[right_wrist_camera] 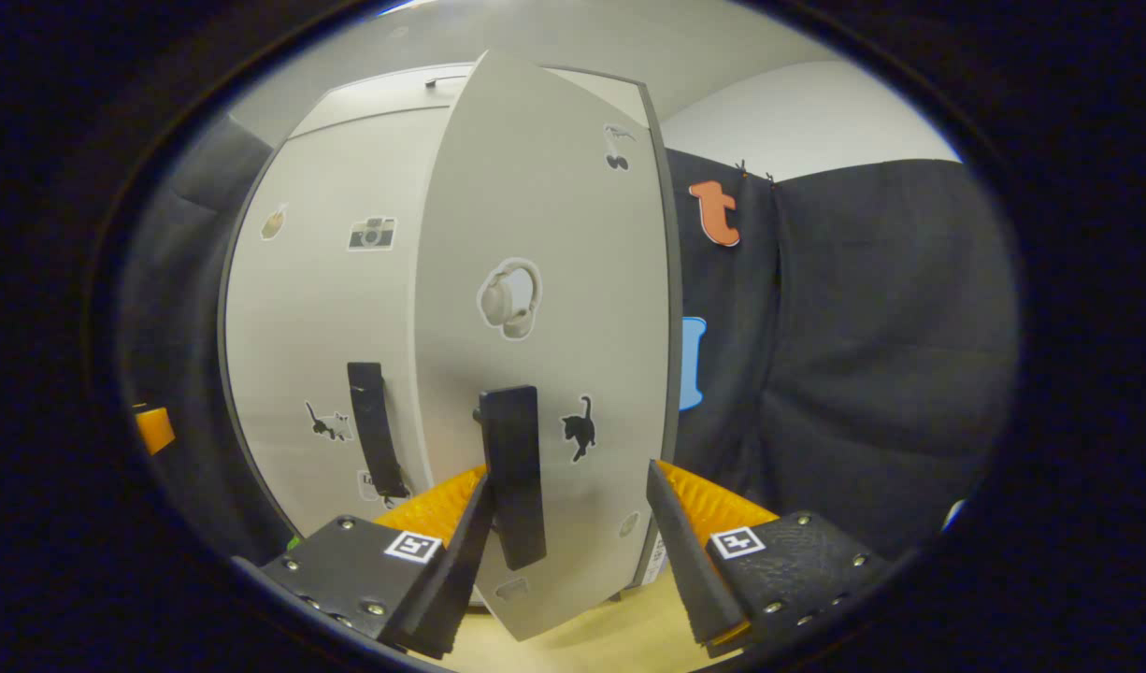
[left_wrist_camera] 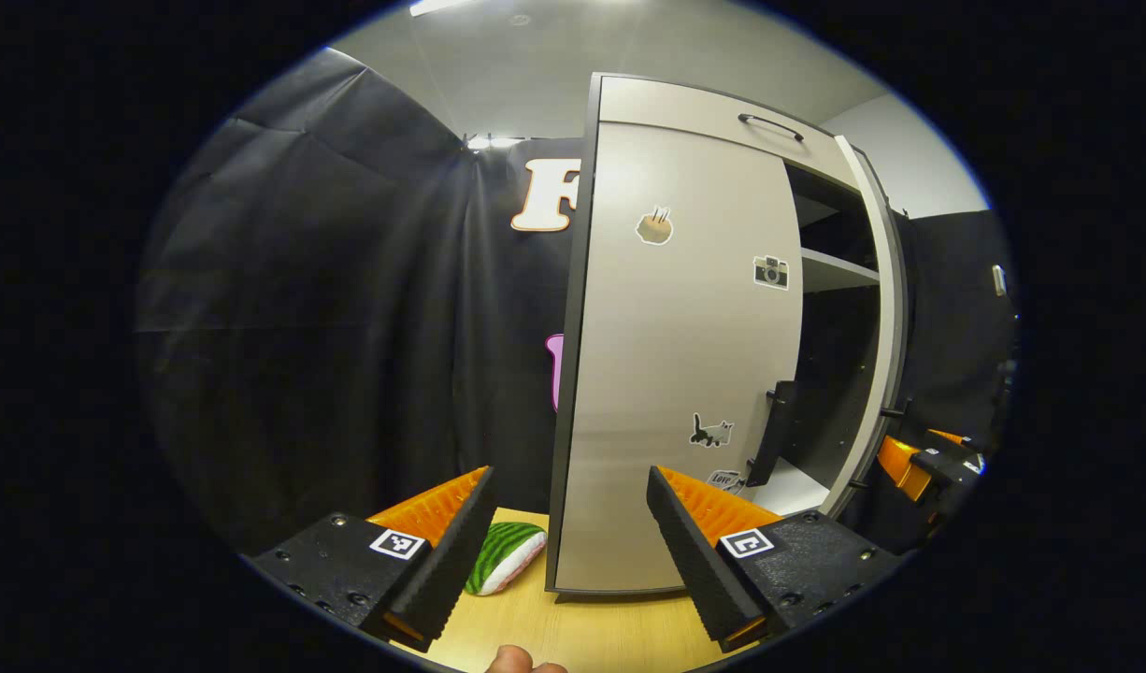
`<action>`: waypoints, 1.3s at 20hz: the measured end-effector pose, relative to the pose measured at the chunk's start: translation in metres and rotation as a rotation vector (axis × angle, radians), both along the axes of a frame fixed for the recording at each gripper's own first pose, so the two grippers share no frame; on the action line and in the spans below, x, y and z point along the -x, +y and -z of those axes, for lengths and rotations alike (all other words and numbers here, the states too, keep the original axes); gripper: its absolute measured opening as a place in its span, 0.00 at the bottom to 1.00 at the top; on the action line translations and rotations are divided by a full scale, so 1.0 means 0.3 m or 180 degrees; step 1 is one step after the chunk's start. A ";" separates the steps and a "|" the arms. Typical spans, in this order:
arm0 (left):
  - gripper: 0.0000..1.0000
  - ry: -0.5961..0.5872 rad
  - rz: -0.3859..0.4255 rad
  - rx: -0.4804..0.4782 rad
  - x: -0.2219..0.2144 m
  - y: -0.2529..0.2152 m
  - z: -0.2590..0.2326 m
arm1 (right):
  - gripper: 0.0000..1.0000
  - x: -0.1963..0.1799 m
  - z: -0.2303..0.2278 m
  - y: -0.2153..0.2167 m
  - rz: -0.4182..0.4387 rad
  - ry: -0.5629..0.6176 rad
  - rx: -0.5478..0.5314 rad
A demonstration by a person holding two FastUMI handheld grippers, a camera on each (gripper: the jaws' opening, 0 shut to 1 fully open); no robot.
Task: Open the right door of the double-door shoe cabinet with the right hand, and open the left door with the left hand.
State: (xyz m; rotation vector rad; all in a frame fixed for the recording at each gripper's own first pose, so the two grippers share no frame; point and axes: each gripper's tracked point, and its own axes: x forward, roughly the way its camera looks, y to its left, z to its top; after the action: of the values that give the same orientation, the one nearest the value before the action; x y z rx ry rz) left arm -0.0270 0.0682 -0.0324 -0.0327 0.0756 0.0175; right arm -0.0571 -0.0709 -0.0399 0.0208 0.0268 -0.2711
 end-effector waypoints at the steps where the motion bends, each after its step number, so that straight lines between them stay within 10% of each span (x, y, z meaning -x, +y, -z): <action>1: 0.99 -0.0014 0.0022 -0.0008 -0.002 -0.010 -0.004 | 0.89 0.011 -0.002 -0.010 0.0021 0.0009 0.0003; 24: 0.99 0.0224 0.0591 0.0008 0.052 -0.331 0.096 | 0.84 0.246 0.023 -0.451 0.0290 0.0151 -0.0494; 26: 0.99 0.0240 0.0577 0.0026 0.050 -0.339 0.099 | 0.69 0.254 0.027 -0.528 0.0380 0.0167 -0.0383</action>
State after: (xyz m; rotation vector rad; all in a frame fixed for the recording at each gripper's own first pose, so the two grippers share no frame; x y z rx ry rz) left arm -0.0421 -0.0334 -0.0622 -0.0333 0.1539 -0.1627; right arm -0.1333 -0.2295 -0.0478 0.1352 0.0943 -0.3892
